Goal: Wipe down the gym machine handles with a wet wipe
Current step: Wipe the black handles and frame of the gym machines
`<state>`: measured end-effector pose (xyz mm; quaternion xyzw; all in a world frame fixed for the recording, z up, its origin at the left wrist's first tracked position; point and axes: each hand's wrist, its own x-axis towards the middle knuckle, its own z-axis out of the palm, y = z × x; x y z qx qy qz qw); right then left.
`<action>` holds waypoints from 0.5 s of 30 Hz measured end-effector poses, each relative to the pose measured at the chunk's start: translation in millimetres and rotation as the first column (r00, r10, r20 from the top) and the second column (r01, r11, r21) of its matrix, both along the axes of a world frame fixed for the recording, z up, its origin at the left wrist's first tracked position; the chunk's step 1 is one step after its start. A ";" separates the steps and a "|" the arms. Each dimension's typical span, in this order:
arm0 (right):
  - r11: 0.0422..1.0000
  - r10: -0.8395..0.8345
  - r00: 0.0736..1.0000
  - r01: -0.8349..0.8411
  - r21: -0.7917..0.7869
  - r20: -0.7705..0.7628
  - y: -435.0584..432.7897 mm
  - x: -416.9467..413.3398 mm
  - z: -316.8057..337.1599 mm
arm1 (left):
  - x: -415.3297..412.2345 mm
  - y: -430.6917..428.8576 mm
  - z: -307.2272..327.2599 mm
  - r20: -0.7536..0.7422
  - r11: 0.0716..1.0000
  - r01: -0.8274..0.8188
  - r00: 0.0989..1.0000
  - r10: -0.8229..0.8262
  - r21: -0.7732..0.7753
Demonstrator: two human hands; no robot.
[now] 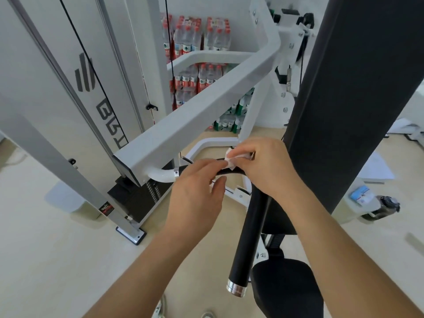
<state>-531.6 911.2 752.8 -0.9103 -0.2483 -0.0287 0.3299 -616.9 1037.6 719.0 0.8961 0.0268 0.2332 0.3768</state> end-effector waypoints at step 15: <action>0.918 -0.245 0.929 0.314 0.241 -0.277 -49.3 -24.1 -7.4 | 69.7 -11.9 30.0 -0.235 0.867 0.245 0.960 -0.154 0.433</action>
